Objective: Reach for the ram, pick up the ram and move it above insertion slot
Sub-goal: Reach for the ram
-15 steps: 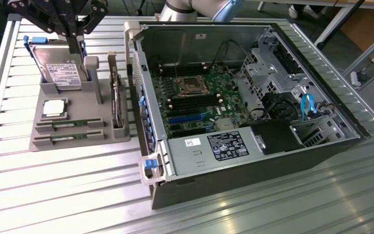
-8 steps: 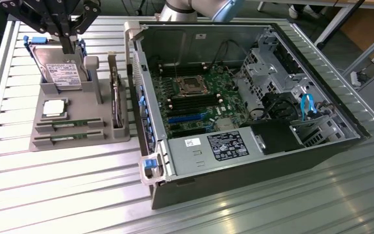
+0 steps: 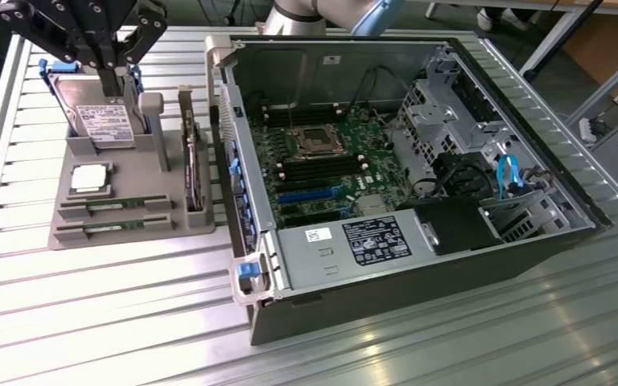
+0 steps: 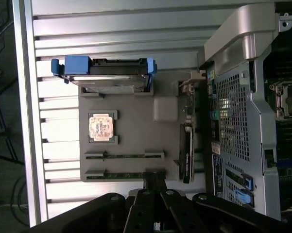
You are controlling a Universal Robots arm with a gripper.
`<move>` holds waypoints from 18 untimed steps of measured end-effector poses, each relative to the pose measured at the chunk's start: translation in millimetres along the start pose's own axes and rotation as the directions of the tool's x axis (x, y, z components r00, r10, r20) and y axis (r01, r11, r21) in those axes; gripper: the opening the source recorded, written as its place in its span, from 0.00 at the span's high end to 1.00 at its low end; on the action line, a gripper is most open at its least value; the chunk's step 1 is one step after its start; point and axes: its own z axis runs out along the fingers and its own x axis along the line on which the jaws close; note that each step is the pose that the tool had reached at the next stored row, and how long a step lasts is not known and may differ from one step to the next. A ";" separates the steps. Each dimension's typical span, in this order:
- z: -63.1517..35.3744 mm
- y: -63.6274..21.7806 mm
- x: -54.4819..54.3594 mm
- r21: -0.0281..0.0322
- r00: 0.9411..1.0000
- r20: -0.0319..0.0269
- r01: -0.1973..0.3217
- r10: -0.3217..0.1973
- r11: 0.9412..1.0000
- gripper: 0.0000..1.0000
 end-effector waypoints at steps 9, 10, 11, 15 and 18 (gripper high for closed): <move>-0.6 -14.9 -1.0 0.000 1.000 0.000 0.000 0.000 1.000 0.90; -0.7 -16.4 -1.1 0.000 1.000 0.000 0.000 0.000 1.000 0.90; -0.7 -17.7 -1.2 0.000 1.000 0.000 0.000 0.000 1.000 0.90; -1.0 -23.1 -1.6 0.000 1.000 0.000 0.000 0.000 1.000 0.90; -1.0 -23.6 -1.6 0.000 1.000 0.000 0.000 0.000 1.000 0.90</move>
